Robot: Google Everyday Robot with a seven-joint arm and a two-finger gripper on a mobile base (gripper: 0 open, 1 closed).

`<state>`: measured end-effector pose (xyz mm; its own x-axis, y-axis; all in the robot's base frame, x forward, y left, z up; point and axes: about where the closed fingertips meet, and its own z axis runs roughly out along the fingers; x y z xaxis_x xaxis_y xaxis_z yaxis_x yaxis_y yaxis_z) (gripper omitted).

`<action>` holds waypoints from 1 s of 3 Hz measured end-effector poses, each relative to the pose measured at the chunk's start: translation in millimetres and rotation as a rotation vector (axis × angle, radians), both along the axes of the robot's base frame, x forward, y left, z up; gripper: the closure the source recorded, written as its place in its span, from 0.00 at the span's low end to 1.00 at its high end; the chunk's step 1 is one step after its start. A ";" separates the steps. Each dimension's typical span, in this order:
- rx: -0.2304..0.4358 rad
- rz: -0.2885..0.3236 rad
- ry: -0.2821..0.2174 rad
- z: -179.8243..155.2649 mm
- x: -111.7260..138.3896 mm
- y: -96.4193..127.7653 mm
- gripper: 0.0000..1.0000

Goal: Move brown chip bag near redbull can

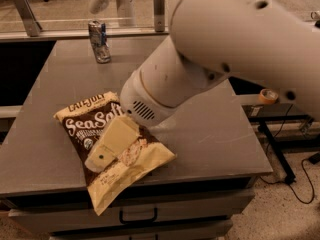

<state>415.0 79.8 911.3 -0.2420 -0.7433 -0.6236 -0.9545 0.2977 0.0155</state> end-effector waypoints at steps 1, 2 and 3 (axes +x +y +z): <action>-0.023 0.056 -0.029 -30.3 8.2 9.3 0.00; -0.052 0.093 -0.044 -55.6 15.4 12.0 0.18; -0.071 0.117 -0.061 -66.6 18.5 14.5 0.41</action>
Offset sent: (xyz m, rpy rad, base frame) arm 0.0263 0.0124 -0.0872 -0.0849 -0.0548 0.1293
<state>433.5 94.3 844.7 -0.1143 -0.8072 -0.5791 -0.9814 0.1824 -0.0605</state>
